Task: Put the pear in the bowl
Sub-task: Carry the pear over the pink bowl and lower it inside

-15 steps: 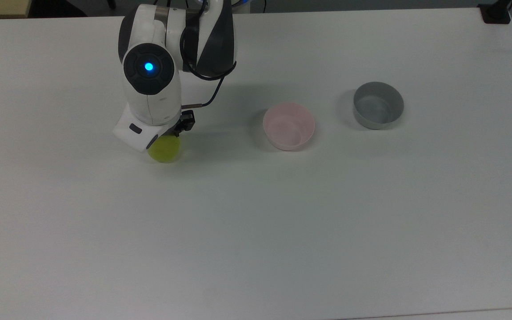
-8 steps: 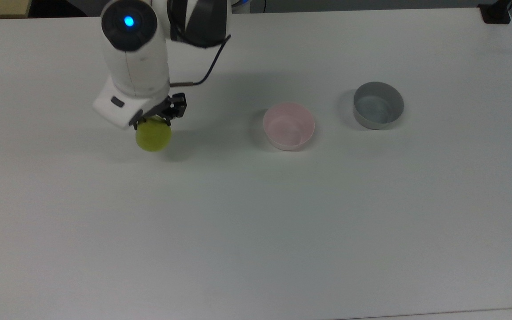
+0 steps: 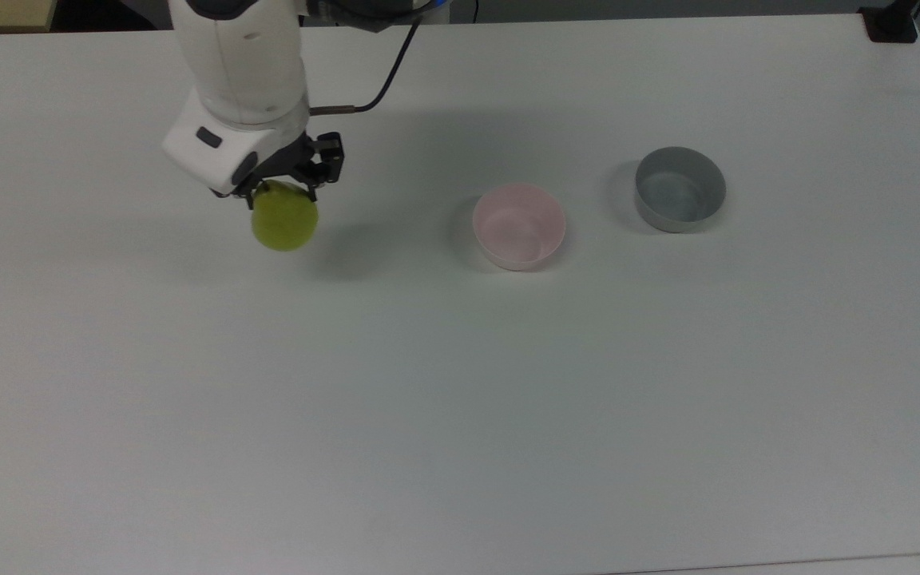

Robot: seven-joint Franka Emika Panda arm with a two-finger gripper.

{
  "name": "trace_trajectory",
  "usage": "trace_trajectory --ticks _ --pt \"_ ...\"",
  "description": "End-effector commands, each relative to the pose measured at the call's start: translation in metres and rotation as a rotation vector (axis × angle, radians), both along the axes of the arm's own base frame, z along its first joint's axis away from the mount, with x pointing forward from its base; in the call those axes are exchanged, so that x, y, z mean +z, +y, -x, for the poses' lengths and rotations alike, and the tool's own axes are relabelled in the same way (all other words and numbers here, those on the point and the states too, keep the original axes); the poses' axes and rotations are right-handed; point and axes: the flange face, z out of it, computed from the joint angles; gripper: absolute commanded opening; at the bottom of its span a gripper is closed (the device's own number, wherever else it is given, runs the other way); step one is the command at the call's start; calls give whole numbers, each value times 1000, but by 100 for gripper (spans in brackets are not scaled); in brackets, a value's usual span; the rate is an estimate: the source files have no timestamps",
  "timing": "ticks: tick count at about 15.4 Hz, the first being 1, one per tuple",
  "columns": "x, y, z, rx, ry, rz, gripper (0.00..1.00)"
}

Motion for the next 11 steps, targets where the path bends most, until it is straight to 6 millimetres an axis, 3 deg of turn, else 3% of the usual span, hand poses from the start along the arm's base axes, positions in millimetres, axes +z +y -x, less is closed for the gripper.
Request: trace_trajectory --ticks 1,7,9,11 --pt "17 62 5 16 24 -35 28" --pt "2 203 18 59 27 -39 29" --pt "-9 238 26 68 38 -28 29" --pt "-26 252 27 74 60 -18 29"
